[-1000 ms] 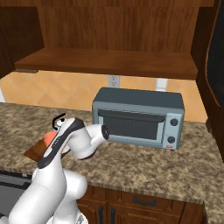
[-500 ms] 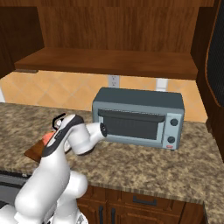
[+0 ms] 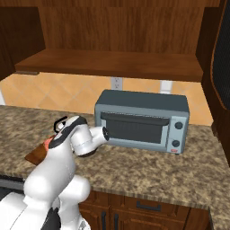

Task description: Pick the kettle from the counter and place it on the tray. Then pick the mug from the cabinet and place it on the tray. Then close the cabinet doors.

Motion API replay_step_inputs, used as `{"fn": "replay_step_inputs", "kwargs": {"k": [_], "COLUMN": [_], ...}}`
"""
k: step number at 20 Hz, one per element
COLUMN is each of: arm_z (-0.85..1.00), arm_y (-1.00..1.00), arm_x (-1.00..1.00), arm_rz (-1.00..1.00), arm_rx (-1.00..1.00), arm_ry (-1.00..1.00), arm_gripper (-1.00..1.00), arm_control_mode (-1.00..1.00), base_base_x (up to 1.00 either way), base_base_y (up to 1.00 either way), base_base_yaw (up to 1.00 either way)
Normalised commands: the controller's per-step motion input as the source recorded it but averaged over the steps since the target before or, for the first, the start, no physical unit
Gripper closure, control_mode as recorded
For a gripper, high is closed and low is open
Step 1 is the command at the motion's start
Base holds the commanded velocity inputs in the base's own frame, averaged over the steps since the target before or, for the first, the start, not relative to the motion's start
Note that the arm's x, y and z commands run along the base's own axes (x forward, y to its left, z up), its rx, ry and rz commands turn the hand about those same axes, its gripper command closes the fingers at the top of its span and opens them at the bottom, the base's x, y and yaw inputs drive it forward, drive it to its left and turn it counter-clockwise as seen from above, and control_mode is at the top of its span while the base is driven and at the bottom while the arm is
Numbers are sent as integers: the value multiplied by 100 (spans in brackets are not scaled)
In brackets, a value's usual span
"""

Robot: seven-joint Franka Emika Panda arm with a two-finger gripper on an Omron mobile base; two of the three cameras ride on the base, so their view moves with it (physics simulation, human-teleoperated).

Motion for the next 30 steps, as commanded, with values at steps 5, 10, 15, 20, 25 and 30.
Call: {"fn": "replay_step_inputs", "kwargs": {"k": [5,10,15,20,25,30], "arm_z": [-39,-38,-36,-25,-23,-22], "arm_y": [2,11,22,13,12,8], "arm_x": [5,6,8,21,22,4], "arm_rz": [0,0,0,0,0,0], "arm_rx": [6,6,5,1,2,1], "arm_ry": [-1,0,-2,-7,-8,-7], "arm_gripper": [100,100,100,100,100,100], "arm_control_mode": [-100,-100,-100,-100,-100,-100], "base_base_x": [0,0,0,0,0,0], "base_base_y": [0,0,0,0,0,0], "base_base_yaw": [0,0,0,0,0,0]}}
